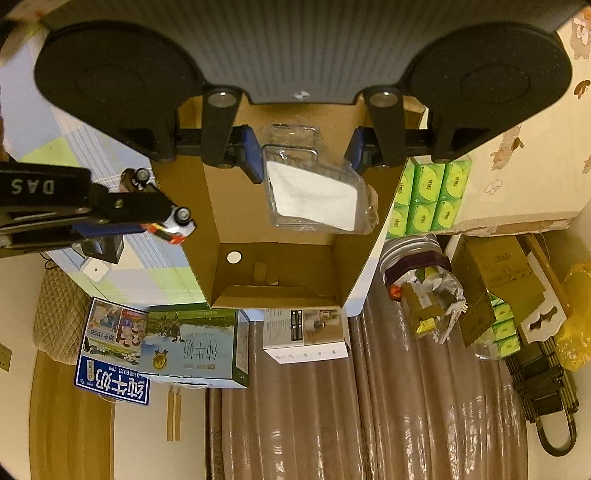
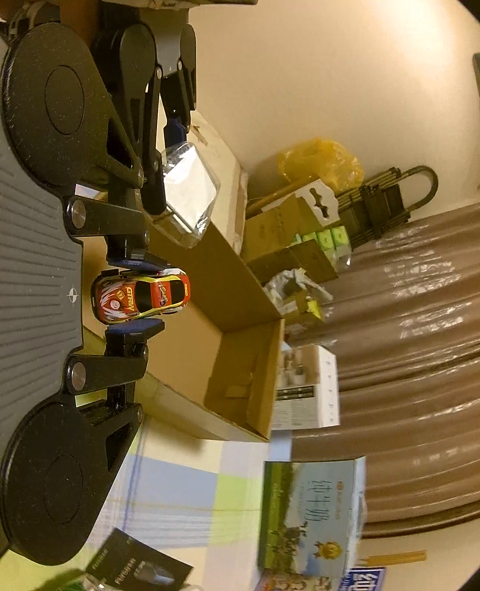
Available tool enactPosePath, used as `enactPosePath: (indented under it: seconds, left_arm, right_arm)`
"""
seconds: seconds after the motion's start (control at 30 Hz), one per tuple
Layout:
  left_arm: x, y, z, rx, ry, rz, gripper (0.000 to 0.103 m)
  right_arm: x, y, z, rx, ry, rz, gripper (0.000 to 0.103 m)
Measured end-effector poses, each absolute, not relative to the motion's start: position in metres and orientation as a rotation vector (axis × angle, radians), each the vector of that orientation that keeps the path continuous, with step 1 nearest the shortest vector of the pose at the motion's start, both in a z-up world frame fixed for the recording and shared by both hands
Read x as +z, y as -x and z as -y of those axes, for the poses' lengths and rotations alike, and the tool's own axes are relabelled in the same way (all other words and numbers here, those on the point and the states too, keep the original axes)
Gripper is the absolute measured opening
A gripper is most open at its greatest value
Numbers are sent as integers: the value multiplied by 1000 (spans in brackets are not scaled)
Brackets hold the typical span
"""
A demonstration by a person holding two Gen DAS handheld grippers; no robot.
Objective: Organize objects
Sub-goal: 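Carry the plastic packet and toy car into the cardboard box and release both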
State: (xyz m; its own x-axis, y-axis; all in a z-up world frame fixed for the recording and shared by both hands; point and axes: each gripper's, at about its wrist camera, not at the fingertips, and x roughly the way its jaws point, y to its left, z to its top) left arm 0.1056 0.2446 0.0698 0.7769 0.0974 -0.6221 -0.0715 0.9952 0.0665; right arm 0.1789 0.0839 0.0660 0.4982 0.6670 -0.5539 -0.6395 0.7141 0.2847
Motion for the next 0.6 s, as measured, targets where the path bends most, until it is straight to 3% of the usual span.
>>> enactPosePath:
  seconds: [0.1,0.13,0.17,0.2,0.6]
  left_arm:
    - [65,-108,-247,89,-19,-677,43]
    - [64,-110,-249,90,-8,-676,46]
    - [64,-110,-250,94,0,-670,57]
    - [63,-110,-249,99,0,-665,61]
    - [71,-92,-236,113,21,-626,67]
  right_arm:
    - [61,-187,-81,806,-93,-700,29]
    - [59,-190,-82,799,-102,-703,35]
    - [58,-192,-81,784,-108,-708,51]
    - [59,-191,-77,775,-118,-709,56]
    - [72,-183,-43,707,-133,-611,58]
